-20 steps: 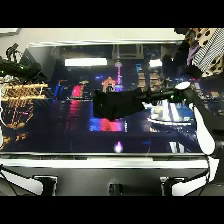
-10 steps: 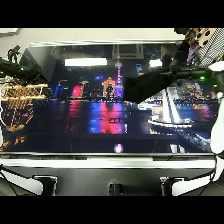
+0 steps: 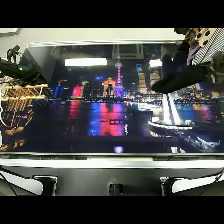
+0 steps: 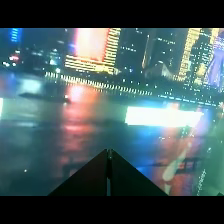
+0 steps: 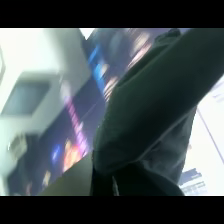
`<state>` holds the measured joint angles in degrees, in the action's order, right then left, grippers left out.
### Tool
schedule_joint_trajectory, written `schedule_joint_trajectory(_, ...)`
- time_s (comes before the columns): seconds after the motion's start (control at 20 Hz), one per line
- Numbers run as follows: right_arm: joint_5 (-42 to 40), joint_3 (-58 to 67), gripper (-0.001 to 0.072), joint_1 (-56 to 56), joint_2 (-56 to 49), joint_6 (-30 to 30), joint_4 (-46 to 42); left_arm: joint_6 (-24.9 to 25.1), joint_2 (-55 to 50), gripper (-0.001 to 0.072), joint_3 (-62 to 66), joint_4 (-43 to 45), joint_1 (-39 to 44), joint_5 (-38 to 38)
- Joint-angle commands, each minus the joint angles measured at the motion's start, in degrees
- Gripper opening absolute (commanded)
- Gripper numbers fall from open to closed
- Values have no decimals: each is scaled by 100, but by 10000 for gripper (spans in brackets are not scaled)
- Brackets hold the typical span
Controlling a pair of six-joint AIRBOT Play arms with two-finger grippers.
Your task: Fold the clothes and pants, and hang the long-sleeved shirts on hangers.
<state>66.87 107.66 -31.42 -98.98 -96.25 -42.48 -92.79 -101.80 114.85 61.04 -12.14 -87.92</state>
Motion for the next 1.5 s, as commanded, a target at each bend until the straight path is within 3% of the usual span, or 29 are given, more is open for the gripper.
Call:
schedule_joint_trajectory(0.0, -46, 107, 28, -568, 42, -326, -354, -24, 39, 15, 9, -7, -4, -22)
schedule_joint_trajectory(0.35, 474, -566, 28, -1366, 319, -468, -1805, -22, 48, 15, 9, -103, -4, -210)
schedule_joint_trajectory(0.75, -664, -4019, 29, -2551, 2033, -343, -2385, -24, 46, 15, 9, -103, -2, -214)
schedule_joint_trajectory(0.95, -706, -5213, 29, -2990, 2627, -337, -2927, -24, 46, 15, 9, -103, -2, -214)
schedule_joint_trajectory(1.45, -426, -5875, 29, -3383, 2881, -341, -3917, -22, 46, 15, 9, -103, -2, -214)
